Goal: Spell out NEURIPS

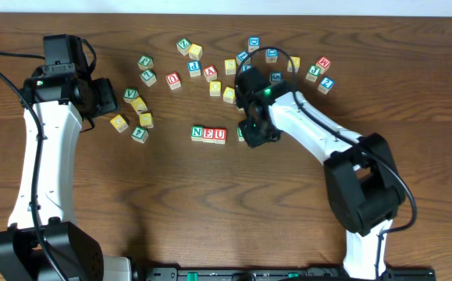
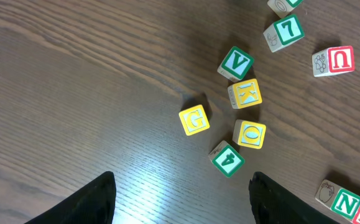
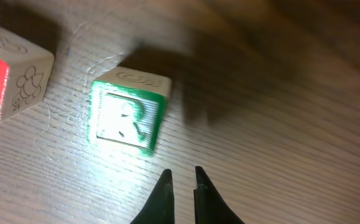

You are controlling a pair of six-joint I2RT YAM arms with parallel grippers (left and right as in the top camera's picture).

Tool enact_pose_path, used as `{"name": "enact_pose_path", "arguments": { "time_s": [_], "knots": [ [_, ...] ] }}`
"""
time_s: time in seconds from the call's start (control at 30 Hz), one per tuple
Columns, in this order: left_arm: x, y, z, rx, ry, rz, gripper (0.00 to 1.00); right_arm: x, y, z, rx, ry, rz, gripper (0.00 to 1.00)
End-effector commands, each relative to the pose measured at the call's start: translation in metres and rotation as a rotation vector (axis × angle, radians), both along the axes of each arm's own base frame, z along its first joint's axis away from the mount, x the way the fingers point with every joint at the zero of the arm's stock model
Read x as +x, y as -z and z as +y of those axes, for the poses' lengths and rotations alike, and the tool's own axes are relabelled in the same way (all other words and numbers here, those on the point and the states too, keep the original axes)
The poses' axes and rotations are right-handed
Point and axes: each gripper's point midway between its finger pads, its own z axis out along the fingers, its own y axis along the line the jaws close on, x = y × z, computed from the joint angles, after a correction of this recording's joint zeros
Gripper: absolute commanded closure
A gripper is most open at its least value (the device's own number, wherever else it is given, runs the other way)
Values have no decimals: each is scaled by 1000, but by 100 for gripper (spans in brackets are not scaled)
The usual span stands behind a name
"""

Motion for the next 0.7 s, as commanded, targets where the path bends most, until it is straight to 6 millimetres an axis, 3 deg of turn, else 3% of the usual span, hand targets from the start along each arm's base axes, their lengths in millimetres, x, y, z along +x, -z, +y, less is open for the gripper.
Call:
{"name": "enact_pose_path", "arguments": {
  "time_s": [0.0,0.27,0.5,0.67],
  "knots": [
    [-3,7,0,-5,-10,20,32,13,-27,-2,45,52,-56,93],
    [-3,7,0,-5,-10,19,32,31,-23,-9,68,131,-89,85],
    [-3,7,0,-5,-10,20,32,38,6,4,109,126,-62,94],
    [-3,7,0,-5,-10,19,32,43,12,11,130,120,-73,92]
  ]
}}
